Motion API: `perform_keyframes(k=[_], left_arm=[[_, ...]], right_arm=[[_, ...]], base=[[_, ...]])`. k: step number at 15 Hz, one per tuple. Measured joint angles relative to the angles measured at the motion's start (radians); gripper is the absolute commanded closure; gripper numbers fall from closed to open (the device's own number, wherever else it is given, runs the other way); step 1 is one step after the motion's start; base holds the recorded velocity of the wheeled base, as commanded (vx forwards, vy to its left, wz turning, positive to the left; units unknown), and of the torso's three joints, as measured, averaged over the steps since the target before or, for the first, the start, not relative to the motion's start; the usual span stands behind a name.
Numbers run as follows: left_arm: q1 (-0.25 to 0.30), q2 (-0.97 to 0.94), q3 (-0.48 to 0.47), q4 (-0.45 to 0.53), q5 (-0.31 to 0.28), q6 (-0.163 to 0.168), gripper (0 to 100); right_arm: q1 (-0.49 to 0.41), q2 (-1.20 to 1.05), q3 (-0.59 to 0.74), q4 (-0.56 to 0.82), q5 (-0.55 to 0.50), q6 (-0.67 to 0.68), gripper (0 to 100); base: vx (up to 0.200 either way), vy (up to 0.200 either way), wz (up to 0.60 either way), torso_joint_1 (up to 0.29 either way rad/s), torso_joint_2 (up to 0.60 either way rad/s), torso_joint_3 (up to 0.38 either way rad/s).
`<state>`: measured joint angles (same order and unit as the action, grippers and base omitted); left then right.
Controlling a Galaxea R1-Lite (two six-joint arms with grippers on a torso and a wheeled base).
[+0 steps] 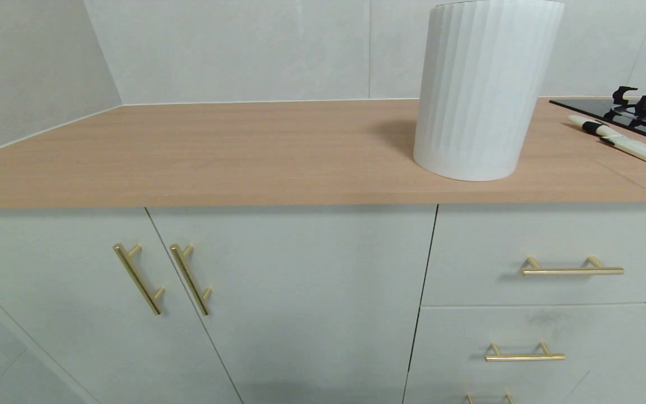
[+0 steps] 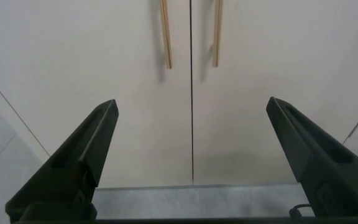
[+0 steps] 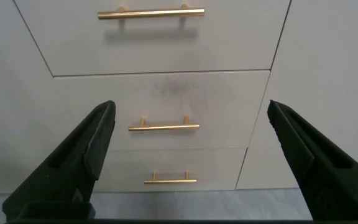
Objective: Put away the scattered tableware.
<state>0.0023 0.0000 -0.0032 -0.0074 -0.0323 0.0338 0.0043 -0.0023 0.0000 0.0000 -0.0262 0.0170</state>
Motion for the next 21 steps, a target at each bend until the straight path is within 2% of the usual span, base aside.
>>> perform_keyframes(k=[2,13,21], left_arm=[[0.0,0.0,0.0,0.0,0.0,0.0,0],[0.0,0.0,0.0,0.0,0.0,0.0,0],[0.0,0.0,0.0,0.001,0.0,0.0,0]], right_arm=[[0.0,0.0,0.0,0.0,0.0,-0.001,0],[0.0,0.001,0.0,0.0,0.0,-0.001,0],[0.0,0.001,0.0,0.0,0.0,-0.001,0]], base=[[0.0,0.0,-0.3,-0.001,0.0,0.004],[0.0,0.0,0.0,0.0,0.0,0.0],[0.0,-0.2,0.0,0.002,0.0,0.003]])
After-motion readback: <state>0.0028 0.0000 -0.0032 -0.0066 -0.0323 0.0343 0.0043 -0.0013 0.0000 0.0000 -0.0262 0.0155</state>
